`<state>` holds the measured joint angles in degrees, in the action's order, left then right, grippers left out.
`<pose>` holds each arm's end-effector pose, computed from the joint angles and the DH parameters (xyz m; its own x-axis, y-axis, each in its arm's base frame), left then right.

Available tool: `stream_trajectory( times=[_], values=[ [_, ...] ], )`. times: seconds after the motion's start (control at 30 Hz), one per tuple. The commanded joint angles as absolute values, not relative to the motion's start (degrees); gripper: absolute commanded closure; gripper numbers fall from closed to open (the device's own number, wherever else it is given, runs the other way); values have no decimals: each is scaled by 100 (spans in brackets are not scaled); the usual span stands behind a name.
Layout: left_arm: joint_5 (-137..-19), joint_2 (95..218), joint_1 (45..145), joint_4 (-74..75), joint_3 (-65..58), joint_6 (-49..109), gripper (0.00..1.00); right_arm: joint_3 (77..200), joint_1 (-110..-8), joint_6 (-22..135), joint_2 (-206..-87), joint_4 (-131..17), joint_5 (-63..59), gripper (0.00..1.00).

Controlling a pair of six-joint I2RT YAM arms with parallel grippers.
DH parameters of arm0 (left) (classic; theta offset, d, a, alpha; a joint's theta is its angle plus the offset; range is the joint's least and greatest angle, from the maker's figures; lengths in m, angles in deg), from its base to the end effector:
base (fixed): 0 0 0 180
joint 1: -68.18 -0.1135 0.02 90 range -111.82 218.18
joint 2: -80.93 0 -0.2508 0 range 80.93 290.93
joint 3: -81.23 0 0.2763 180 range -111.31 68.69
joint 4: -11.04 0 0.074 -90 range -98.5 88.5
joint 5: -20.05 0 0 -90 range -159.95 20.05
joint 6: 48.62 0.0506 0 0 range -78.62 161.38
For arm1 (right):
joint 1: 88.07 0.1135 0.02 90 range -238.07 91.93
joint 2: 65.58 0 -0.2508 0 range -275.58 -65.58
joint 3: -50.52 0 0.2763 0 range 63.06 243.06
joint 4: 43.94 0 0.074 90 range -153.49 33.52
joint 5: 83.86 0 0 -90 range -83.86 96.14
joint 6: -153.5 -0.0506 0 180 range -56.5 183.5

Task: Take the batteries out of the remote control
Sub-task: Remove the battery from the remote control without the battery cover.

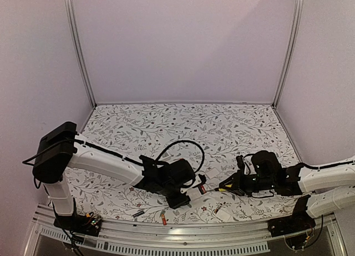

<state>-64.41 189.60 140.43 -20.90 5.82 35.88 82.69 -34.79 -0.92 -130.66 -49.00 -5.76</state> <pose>0.1216 -0.3637 0.0867 -0.3651 0.8278 -0.4259 0.9048 0.4233 0.0470 0.1373 0.2015 0.1148 -0.9540 0.1972 -0.2259 -0.0488 0.6412 0.7658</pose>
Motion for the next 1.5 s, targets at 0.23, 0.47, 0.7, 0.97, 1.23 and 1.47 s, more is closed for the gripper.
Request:
stream_trajectory(
  times=[0.23, 0.47, 0.7, 0.97, 1.23, 1.47],
  values=[
    [-6584, 19713, 14223, -2269, 796, 4103, 59, 8426, -3507, 103, -11991, -5364, -66, 100],
    [-6548, 19721, 14222, -2269, 813, 4128, 59, 9187, -3507, 719, -12452, -6869, 100, 100],
    [-6503, 19743, 14226, -2271, 814, 4129, 59, 9431, -3509, 1374, -12491, -7755, -60, 100],
    [-6509, 19757, 14233, -2262, 821, 4129, 59, 9441, -3516, 1619, -12839, -7572, -302, 100],
    [-6494, 19761, 14251, -2259, 831, 4129, 59, 9135, -3771, 1741, -13203, -6773, -799, 100],
    [-6486, 19774, 14287, -2266, 826, 4129, 59, 8102, -4333, 1233, -13063, -4882, -1794, 100]
  ],
)
